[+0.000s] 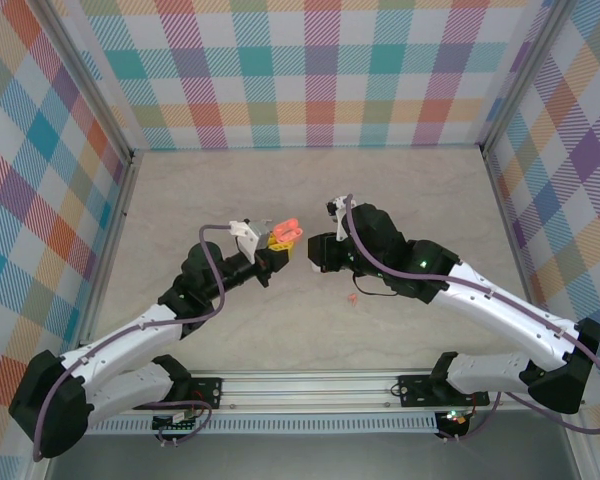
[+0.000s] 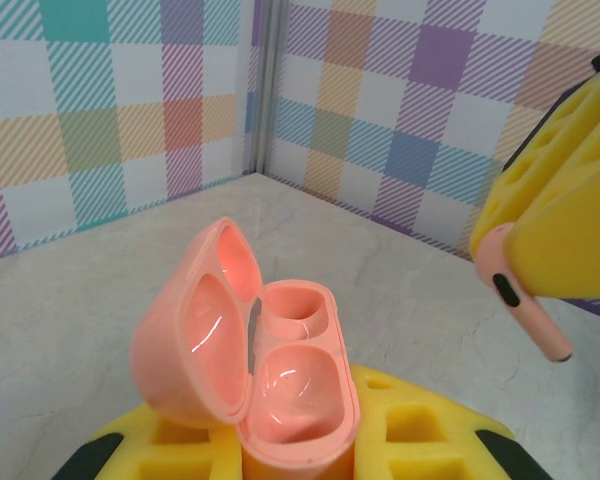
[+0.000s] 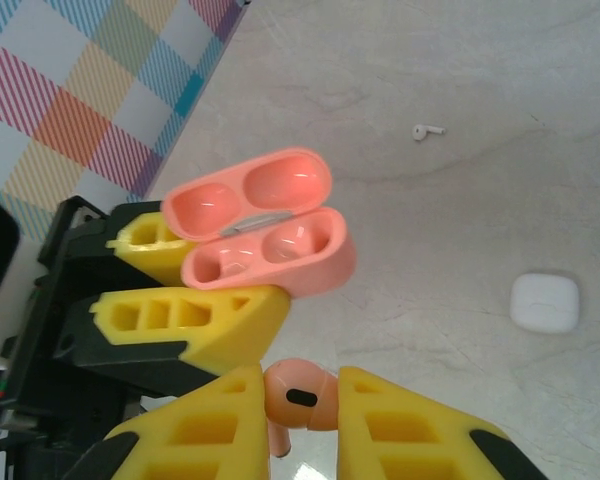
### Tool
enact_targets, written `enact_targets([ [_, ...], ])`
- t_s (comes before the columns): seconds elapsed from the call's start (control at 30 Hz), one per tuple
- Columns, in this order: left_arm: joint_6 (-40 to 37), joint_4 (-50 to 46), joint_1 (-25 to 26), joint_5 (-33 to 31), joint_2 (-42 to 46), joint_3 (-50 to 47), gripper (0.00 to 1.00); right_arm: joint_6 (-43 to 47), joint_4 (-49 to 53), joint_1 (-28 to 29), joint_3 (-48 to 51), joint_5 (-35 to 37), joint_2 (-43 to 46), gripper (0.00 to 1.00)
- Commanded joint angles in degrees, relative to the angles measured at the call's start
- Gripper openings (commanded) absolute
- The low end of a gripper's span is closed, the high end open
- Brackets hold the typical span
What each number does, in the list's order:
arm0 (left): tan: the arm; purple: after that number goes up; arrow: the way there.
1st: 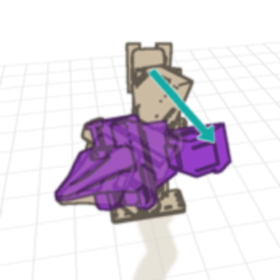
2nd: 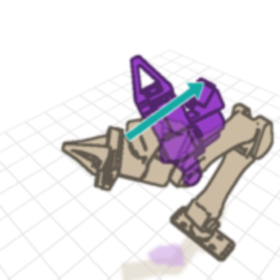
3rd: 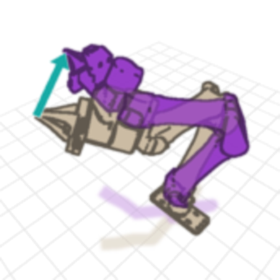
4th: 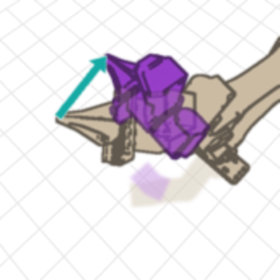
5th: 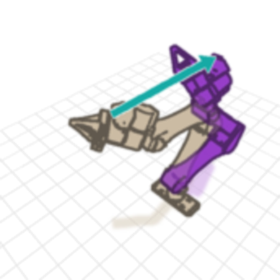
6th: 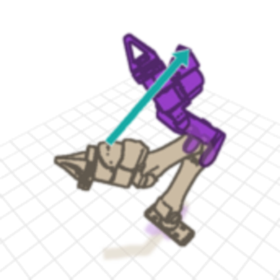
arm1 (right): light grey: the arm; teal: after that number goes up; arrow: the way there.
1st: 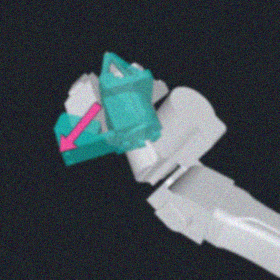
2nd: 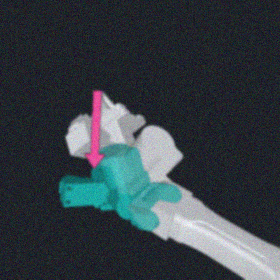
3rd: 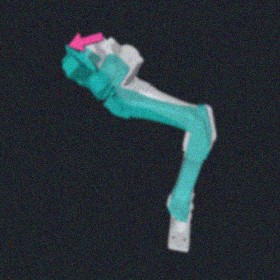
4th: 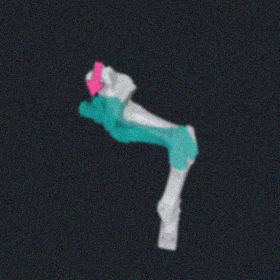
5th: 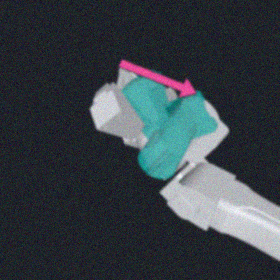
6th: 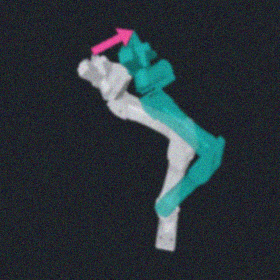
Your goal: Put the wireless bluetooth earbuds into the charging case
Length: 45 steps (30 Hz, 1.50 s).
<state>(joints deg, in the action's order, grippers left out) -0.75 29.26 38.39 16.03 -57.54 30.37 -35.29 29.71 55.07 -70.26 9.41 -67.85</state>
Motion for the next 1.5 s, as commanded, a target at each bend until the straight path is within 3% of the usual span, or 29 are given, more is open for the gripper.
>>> enact_targets([
  [0.0,-1.3,4.4,1.3,1.7,-0.6,1.6,0.11,0.3,-2.2,-0.2,-1.2,-1.5,1.1,0.19],
  [0.97,-2.8,12.3,2.3,3.0,-5.5,1.5,0.09,2.1,-7.4,-0.3,-2.2,-4.2,0.1,0.18],
  [1.47,-0.2,12.5,2.3,6.8,-2.1,1.0,0.09,19.3,-22.3,-0.3,2.5,-6.0,-0.1,0.19],
])
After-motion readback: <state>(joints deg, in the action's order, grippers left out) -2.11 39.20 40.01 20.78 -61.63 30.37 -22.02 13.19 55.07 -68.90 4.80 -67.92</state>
